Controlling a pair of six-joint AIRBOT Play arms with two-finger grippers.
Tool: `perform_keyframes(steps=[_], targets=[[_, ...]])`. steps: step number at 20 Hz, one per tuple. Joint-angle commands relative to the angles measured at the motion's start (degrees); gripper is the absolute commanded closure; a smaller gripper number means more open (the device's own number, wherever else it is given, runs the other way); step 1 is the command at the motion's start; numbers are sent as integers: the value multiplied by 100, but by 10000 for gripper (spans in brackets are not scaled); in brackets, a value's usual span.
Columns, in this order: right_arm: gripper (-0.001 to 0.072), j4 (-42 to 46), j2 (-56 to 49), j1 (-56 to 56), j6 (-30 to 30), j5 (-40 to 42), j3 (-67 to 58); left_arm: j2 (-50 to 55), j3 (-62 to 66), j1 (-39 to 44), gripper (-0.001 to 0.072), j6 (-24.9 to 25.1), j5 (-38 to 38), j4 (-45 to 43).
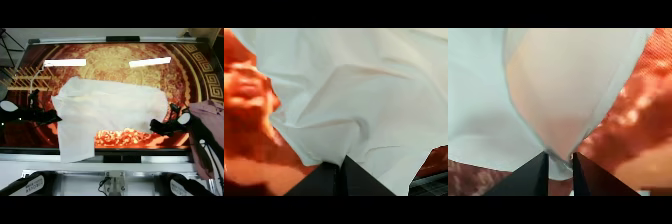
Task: Fold the shirts.
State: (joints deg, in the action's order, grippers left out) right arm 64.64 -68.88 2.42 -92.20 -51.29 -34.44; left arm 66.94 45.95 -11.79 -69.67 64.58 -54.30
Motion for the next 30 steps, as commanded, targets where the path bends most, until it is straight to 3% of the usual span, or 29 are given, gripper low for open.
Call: perform_keyframes(steps=[1,2,7,11,15,18,20,27,30], targets=[[547,-501,-179,-2,544,83,28,0,-4,2,680,-2,2,-4],[674,-577,-157,-2,654,13,22,0,-2,2,679,0,2,-7],[670,-590,673,-2,758,-31,-299,-20,450,-11,680,203,275,-42],[669,-575,1947,-2,933,-76,-1676,-481,2426,-9,681,146,752,-136],[670,-407,3145,-2,997,739,-3600,-1276,5534,-11,681,-317,50,-208],[670,-409,3788,-2,994,1274,-4402,-1805,7106,-9,681,-1650,-721,-1279],[669,-415,4105,-2,970,1331,-4656,-2218,7289,-9,681,-2166,-946,-1650],[670,-400,4448,-2,719,1307,-4918,-2653,7257,0,680,-2170,-282,-1624],[670,168,4435,-2,540,903,-4918,-2568,7211,0,681,-2166,142,-1652]])
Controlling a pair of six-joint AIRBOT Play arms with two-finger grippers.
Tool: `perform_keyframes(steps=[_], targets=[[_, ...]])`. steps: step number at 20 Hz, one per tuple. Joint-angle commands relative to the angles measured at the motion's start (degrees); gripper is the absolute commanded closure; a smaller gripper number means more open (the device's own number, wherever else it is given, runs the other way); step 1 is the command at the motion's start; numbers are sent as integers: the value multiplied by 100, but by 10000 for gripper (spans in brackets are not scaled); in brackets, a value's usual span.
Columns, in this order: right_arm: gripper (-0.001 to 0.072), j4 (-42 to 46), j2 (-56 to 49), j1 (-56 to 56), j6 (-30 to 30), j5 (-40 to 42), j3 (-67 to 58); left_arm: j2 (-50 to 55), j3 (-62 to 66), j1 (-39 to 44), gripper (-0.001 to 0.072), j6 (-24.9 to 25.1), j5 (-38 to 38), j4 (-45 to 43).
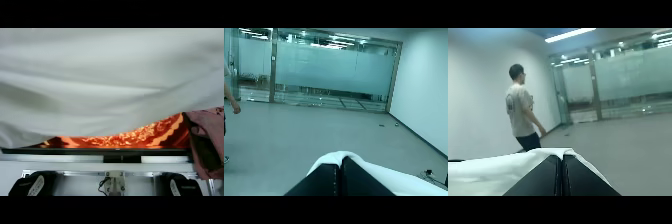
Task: Fold the shirts.
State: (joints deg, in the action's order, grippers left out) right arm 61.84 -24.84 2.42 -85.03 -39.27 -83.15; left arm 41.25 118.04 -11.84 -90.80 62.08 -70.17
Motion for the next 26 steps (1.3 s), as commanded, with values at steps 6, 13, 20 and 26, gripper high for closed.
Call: perform_keyframes(steps=[6,13,20,26], targets=[[669,2330,-1121,-2,-925,-3864,39,546,-1902,7,681,155,1416,35],[669,2006,-4181,-2,-881,-1790,942,2938,-4030,369,681,1172,-212,933],[669,852,-6564,-2,-879,723,942,5821,-2632,918,681,1174,-1471,935],[669,739,-7071,-2,-883,1384,942,6824,-2013,933,680,1187,-1709,931]])
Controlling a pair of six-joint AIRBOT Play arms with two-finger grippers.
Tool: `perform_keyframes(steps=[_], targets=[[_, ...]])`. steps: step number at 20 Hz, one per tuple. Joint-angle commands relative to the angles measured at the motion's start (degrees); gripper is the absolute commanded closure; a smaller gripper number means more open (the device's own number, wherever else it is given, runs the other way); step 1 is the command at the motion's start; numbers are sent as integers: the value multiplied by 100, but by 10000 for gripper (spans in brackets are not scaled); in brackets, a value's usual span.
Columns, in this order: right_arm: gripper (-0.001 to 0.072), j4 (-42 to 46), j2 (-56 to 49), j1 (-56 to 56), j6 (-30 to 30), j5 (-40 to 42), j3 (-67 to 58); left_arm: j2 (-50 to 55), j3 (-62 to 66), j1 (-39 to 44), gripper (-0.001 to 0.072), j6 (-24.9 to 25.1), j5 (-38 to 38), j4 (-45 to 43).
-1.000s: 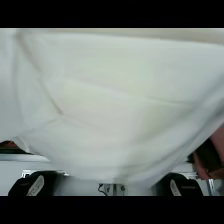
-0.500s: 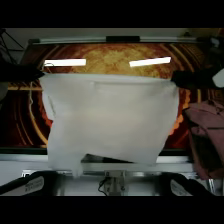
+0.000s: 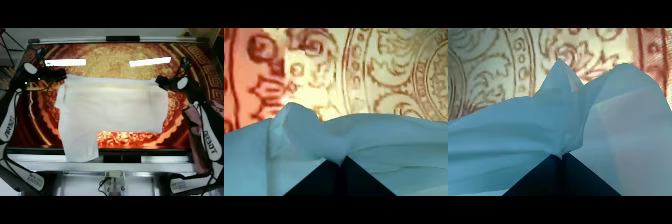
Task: Fold the shirts.
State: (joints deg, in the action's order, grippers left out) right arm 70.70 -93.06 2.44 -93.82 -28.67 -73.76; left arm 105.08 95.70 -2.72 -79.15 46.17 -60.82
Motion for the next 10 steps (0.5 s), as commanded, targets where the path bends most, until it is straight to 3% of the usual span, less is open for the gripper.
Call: perform_keyframes(steps=[1,3,6,10], targets=[[669,-142,-203,-2,-2,85,2,437,223,-4,680,166,129,-22],[669,-114,-50,61,4,-728,2,407,284,-111,680,522,1143,-68],[669,46,9,72,2,-2017,2,415,251,-254,681,411,2771,-461],[669,197,-210,61,2,-3027,2,415,-127,-284,681,149,3554,-629]])
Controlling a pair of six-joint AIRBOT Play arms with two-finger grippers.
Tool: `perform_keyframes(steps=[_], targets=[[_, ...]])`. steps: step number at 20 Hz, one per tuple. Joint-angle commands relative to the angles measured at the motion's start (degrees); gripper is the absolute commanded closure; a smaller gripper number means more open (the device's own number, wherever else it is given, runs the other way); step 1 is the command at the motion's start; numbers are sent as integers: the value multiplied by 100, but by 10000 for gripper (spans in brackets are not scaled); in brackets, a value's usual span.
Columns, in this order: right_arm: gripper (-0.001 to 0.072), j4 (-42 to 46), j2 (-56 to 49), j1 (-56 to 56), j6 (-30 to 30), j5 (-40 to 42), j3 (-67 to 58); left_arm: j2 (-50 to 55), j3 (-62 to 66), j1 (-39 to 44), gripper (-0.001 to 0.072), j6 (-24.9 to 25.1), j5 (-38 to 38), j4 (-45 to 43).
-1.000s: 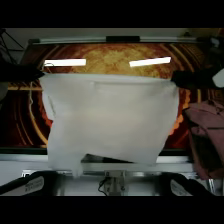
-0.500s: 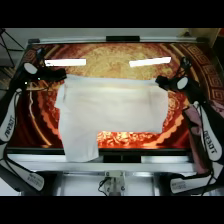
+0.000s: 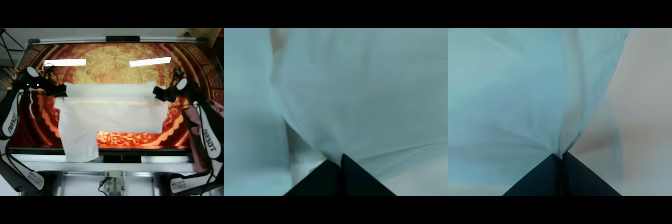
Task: Fold the shirts.
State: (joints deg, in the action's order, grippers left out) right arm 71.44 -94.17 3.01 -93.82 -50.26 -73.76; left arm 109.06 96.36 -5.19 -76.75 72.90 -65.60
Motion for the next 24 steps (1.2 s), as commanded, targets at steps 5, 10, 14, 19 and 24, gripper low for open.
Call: perform_keyframes(steps=[5,10,14,19,24], targets=[[669,249,-109,0,-190,-870,2,133,-319,-59,680,-162,855,-149],[206,-363,160,15,61,-1338,-11,129,22,-188,167,-391,1495,-151],[206,566,1126,96,85,-2529,-9,-472,522,-654,145,-459,2227,-149],[206,1235,1904,442,184,-3718,15,-1825,-782,-1071,145,-234,2199,-122],[206,1008,2382,520,197,-3565,553,-4107,-5512,-1408,190,188,369,503]])
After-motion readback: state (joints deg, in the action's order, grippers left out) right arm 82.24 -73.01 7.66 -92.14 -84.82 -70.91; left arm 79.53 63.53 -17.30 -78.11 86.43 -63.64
